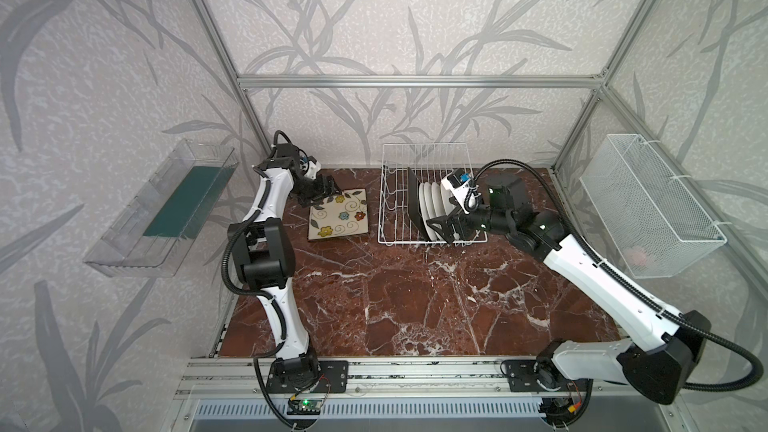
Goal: Unload the plates from the dish rack
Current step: 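Raise the left gripper and move it over the dark square plate in the rack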
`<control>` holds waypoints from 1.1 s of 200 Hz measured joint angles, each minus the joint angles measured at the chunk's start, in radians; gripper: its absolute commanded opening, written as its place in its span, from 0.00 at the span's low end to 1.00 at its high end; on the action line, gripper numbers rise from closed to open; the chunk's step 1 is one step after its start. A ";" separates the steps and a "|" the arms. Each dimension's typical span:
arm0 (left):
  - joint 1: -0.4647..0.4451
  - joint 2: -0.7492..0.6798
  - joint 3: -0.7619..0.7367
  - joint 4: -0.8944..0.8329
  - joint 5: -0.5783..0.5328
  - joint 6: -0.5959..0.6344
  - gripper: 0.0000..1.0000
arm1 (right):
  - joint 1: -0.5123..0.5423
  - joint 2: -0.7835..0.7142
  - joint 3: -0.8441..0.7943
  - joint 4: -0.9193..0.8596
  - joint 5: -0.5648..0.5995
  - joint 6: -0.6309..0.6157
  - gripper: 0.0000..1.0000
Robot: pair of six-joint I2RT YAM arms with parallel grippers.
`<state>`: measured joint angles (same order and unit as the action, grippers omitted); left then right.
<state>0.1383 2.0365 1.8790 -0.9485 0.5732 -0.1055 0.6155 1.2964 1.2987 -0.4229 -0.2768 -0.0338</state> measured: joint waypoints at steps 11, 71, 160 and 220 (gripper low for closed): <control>-0.022 -0.009 0.000 0.002 0.000 -0.007 0.82 | 0.000 -0.014 -0.011 -0.001 0.008 0.000 0.99; -0.103 -0.116 0.000 0.024 0.021 -0.047 0.82 | 0.000 -0.096 -0.080 0.005 0.047 0.006 0.99; -0.264 -0.292 -0.078 0.106 0.011 -0.130 0.81 | 0.000 -0.144 -0.105 -0.001 0.124 0.051 0.99; -0.370 -0.305 -0.097 0.155 -0.018 -0.208 0.78 | 0.000 -0.175 -0.137 -0.018 0.146 0.076 0.99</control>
<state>-0.2317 1.7317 1.7824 -0.7937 0.5549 -0.3130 0.6155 1.1213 1.1618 -0.4408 -0.1310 0.0425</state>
